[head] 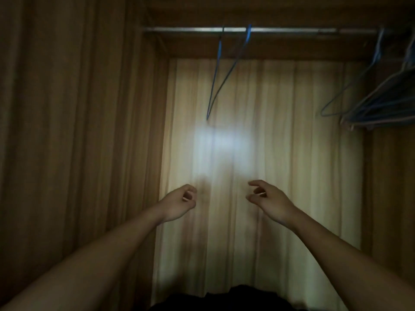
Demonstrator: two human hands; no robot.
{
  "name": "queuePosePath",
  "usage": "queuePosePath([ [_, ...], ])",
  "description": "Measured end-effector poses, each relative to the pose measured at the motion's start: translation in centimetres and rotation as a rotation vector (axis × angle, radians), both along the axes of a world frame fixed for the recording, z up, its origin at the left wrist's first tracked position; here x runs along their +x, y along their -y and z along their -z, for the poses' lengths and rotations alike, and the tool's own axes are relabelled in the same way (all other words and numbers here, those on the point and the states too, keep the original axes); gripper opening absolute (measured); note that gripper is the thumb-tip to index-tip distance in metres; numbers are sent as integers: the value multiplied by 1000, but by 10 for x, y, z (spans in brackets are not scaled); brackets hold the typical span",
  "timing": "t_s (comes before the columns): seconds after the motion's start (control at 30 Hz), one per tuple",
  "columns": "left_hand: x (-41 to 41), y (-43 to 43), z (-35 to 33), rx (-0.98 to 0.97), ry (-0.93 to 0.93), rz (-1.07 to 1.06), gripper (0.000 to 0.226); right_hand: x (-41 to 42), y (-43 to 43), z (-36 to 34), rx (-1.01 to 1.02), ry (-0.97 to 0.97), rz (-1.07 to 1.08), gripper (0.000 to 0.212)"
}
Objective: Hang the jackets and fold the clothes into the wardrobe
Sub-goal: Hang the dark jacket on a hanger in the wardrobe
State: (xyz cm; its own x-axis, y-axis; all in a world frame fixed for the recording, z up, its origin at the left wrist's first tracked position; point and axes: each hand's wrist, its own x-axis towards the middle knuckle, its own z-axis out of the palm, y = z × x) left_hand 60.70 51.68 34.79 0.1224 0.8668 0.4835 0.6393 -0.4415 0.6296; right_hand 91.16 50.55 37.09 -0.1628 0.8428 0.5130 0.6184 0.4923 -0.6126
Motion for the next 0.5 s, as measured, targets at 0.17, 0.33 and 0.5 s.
queuePosePath([
  [0.17, 3, 24, -110, 213, -8, -27, 48, -17, 42, -98, 220, -69, -9, 59],
  [0.33, 13, 53, -189, 426, -16, -51, 64, -45, 86, -177, 428, -170, -85, 87],
  [0.5, 27, 69, -231, 518, -48, -24, 77, -82, 125, -244, 507, -386, -247, 87],
])
